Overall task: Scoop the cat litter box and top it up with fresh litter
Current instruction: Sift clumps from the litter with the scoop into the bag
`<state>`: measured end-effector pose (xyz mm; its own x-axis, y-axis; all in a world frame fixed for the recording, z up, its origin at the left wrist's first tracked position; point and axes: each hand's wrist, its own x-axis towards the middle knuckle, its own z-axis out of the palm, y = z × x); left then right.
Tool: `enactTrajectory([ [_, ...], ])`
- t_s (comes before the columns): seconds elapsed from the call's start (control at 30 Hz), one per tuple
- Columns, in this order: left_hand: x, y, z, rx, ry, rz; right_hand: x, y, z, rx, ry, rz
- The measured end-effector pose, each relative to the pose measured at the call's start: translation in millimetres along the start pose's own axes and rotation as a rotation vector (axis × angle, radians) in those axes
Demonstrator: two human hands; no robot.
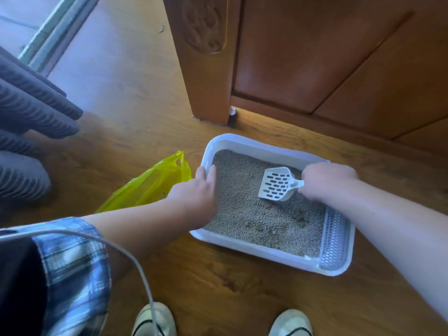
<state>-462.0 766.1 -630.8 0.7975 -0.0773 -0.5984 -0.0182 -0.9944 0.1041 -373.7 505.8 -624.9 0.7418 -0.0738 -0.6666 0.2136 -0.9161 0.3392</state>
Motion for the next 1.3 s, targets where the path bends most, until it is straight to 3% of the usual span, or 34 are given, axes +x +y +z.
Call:
enactTrajectory([
  [0.2,-12,-28,21,-0.075,0.038,0.138,15,0,10,0.082,0.025,0.010],
  [0.5,-9,-62,7,-0.089,-0.161,0.325,33,-33,21,0.146,0.031,-0.060],
  [0.83,-8,-62,16,-0.054,-0.134,0.314,25,-89,44,0.428,0.039,-0.238],
  [1.07,-9,-64,17,-0.070,-0.115,0.316,13,-69,70,0.905,0.018,-0.346],
  [1.3,-6,-63,16,-0.045,-0.104,0.313,4,-45,76,0.915,0.052,-0.363],
])
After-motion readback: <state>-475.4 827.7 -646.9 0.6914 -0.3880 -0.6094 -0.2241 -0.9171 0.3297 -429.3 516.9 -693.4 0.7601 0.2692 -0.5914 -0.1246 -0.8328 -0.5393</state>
